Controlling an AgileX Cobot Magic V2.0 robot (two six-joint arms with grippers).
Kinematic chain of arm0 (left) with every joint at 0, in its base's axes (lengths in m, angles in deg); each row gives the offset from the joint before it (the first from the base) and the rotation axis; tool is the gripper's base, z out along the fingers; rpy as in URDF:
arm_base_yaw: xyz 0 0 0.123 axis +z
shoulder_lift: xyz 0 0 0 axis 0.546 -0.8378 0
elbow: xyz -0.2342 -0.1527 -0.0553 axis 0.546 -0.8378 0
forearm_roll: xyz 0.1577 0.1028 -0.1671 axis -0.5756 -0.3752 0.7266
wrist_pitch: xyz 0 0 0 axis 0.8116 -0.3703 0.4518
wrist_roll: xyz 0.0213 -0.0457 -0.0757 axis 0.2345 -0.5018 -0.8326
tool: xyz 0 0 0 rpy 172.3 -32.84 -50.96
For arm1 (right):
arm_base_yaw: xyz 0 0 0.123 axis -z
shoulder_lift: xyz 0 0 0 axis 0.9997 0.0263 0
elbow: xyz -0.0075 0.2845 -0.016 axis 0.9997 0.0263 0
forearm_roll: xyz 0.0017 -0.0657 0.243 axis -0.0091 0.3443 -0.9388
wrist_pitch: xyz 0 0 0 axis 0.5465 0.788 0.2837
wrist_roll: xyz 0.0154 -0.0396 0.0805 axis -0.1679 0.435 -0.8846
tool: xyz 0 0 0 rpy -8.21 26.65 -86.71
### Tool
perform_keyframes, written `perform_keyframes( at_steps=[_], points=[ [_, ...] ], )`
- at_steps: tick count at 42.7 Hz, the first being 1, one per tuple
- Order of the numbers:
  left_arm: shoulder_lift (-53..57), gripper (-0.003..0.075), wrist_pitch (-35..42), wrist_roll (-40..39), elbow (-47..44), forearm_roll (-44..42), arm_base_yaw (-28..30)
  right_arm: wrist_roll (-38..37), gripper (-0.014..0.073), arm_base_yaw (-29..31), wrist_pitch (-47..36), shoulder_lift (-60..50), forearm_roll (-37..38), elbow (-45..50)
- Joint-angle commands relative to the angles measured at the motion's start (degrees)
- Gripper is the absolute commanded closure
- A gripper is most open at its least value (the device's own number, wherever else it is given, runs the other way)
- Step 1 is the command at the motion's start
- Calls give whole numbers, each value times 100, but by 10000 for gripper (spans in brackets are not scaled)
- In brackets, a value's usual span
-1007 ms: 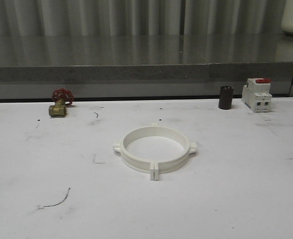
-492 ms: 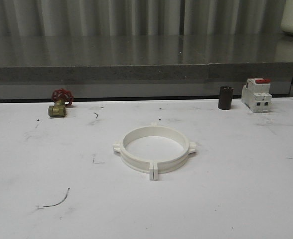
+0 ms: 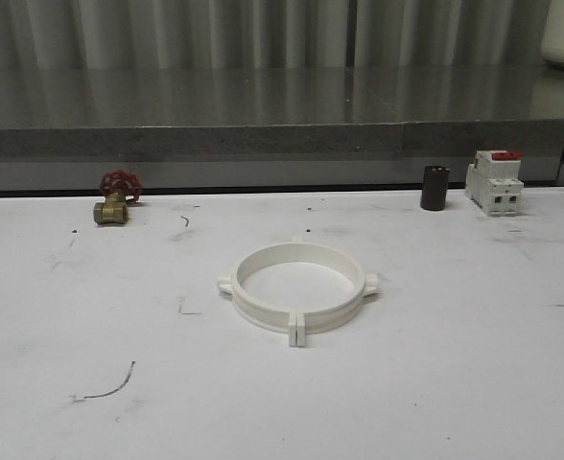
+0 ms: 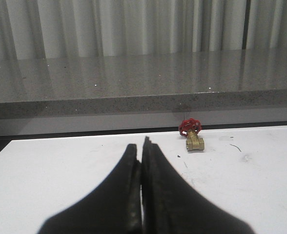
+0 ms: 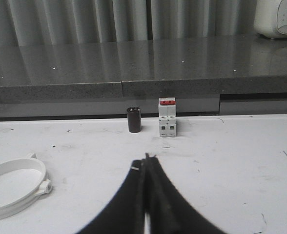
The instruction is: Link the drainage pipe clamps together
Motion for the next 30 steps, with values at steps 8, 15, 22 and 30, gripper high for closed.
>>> perform_keyframes(
  at_steps=[8,15,22,30],
  points=[
    [57,741,461,-14,-139,48,-33,38,661,31,-524,-94,0,-18],
    [57,741,461,-14,-139,48,-33,38,661,31,-524,-94,0,-18],
    [57,741,461,-14,-139,48,-33,38,661,31,-530,-94,0,-18],
    [57,741,461,-14,-139,48,-33,43,661,190,-511,-94,0,-18]
  ],
)
